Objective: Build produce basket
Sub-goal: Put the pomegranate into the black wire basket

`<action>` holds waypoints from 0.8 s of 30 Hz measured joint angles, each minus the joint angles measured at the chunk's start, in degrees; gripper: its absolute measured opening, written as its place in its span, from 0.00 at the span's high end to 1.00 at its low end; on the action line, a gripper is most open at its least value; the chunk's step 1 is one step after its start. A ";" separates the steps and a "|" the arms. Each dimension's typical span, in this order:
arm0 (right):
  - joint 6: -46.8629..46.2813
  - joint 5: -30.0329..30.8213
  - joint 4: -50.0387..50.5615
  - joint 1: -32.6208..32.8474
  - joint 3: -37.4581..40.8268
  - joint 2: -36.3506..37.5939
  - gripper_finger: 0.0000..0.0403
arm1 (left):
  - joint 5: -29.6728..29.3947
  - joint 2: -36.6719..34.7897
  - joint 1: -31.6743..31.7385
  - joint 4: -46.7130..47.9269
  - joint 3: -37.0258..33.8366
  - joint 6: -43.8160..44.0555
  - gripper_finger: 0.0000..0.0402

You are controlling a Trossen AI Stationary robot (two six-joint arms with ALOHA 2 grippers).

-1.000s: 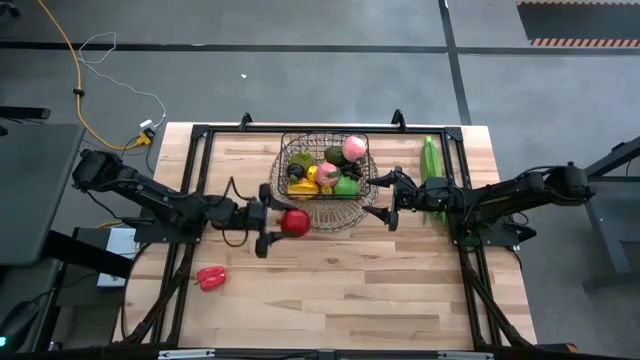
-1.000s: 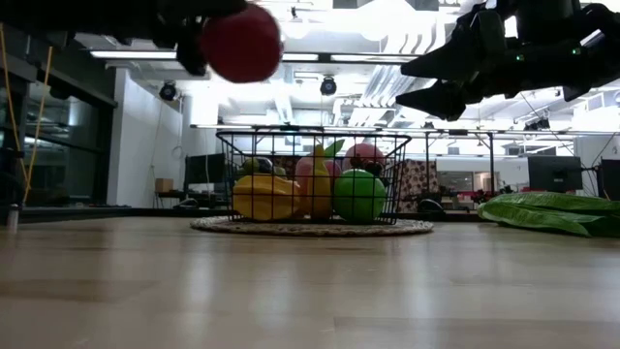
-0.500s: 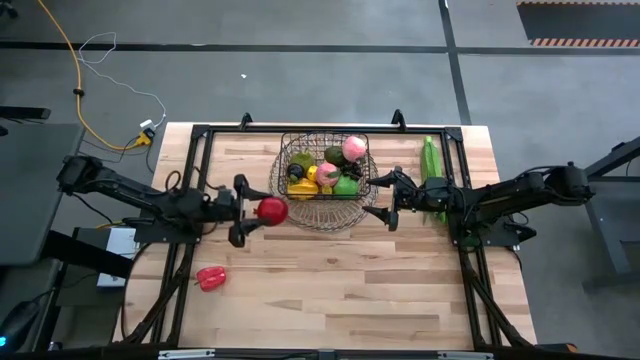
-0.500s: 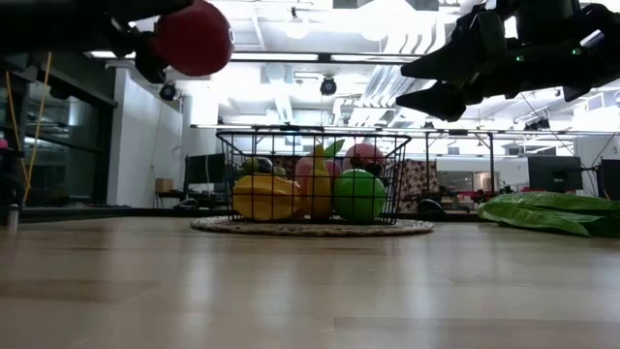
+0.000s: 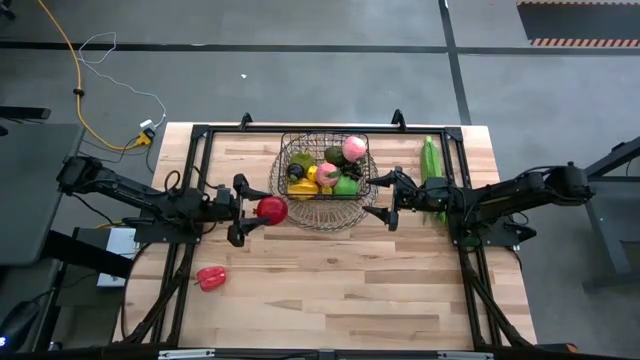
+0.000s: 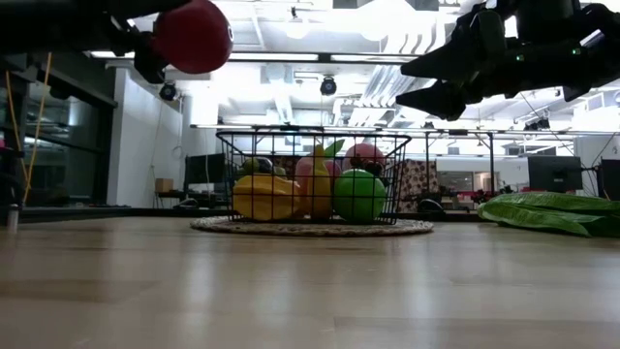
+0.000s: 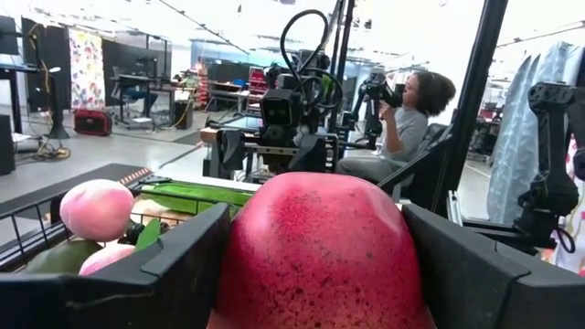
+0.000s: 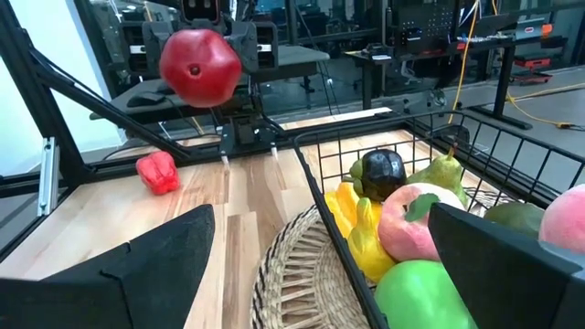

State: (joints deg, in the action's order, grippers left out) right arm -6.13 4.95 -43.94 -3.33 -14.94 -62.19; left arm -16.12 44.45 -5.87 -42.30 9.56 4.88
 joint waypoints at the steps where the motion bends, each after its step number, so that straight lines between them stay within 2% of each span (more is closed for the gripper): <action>1: 0.04 0.02 0.00 0.00 0.00 0.00 0.03 | 0.06 0.00 0.00 0.02 0.00 0.27 0.28; 10: -0.90 0.02 -0.91 0.00 0.00 0.00 0.03 | 0.02 0.00 0.00 -0.07 0.00 0.53 0.28; 13: -0.92 0.00 -1.50 -0.01 0.00 0.00 0.03 | -1.92 0.16 -0.02 -0.74 0.00 0.66 0.28; 19: -0.92 0.02 -2.75 -0.02 0.00 0.00 0.03 | -11.82 4.29 0.00 -4.65 0.28 2.47 0.28; 24: -0.91 0.01 -3.60 0.00 0.00 0.00 0.03 | -19.39 12.86 0.02 -4.32 5.90 3.73 0.28</action>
State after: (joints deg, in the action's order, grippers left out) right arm -7.04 4.96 -47.55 -3.33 -14.94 -62.19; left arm -35.50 57.30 -5.85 -46.62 15.46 8.61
